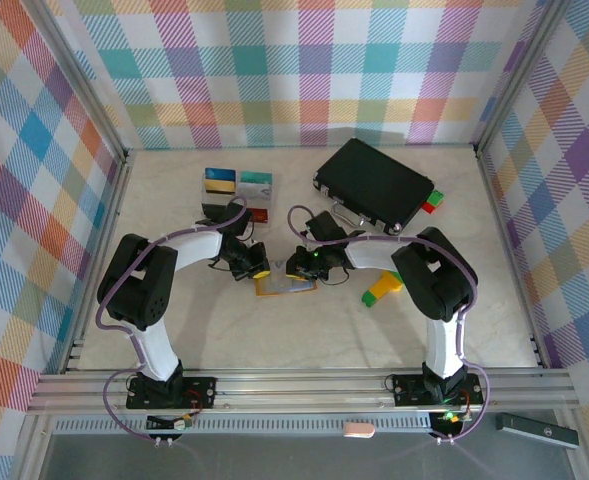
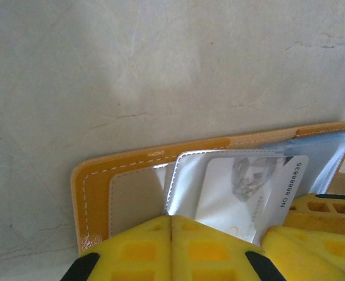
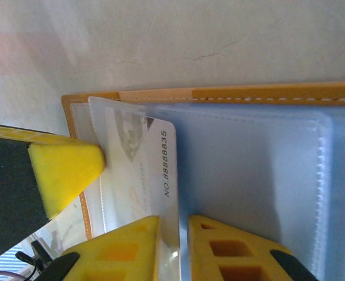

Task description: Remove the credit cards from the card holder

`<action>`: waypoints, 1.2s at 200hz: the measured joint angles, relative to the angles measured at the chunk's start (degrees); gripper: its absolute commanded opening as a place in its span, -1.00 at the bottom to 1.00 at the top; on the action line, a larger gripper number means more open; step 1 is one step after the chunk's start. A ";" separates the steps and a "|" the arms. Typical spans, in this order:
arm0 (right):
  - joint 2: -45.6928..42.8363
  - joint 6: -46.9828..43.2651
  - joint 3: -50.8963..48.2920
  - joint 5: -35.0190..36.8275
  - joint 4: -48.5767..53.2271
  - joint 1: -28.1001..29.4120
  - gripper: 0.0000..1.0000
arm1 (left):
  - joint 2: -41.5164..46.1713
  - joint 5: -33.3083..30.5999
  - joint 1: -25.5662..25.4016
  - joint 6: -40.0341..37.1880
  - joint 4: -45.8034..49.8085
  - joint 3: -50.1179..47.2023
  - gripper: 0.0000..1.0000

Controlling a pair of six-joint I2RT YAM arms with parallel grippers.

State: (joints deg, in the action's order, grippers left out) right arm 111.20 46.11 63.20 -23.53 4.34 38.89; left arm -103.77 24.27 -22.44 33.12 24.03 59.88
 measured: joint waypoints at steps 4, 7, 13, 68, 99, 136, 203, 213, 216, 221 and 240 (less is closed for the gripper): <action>0.04 0.02 0.00 -0.11 -0.04 0.00 -0.68 | 0.00 0.00 0.02 0.00 0.00 0.00 -0.88; 0.07 0.00 0.00 -0.20 -0.11 0.00 -0.69 | 0.00 0.00 0.00 0.00 0.00 0.00 -0.87; 0.09 0.00 0.00 -0.35 -0.24 0.00 -0.72 | 0.00 0.00 0.00 0.00 0.00 0.00 -0.88; -1.40 0.17 -1.55 -0.09 -2.01 -0.70 -0.95 | 0.00 -0.39 0.00 0.00 0.00 0.00 -0.84; -6.29 -0.04 -5.81 1.92 -2.82 -2.14 -1.00 | 0.00 -0.59 0.00 0.02 -0.09 0.00 -0.76; -10.91 -0.70 -10.21 3.67 -5.81 -3.78 -1.00 | 1.16 -1.03 0.00 0.68 -0.20 -0.04 -0.58; -18.95 -1.57 -16.90 -1.07 -16.90 -8.07 -1.00 | 12.41 3.65 1.05 6.16 -9.11 -3.76 -0.17; -19.34 -1.31 -17.57 -2.80 -19.28 -9.07 -1.00 | 14.21 4.68 1.44 6.91 -11.23 -4.79 -0.09; -19.41 -1.11 -17.75 -3.37 -19.89 -9.38 -1.00 | 14.62 4.98 1.57 7.41 -11.87 -5.07 -0.06; -19.52 -0.87 -18.08 -4.22 -20.96 -9.81 -1.00 | 15.41 5.38 1.75 7.63 -12.70 -5.51 -0.01; -19.80 0.72 -19.32 -7.80 -25.22 -11.47 -1.00 | 17.64 6.80 2.12 8.81 -15.43 -6.40 0.17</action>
State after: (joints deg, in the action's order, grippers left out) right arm 91.39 46.83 43.88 -31.33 -20.88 27.42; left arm -86.13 31.07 -20.32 41.93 8.60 53.47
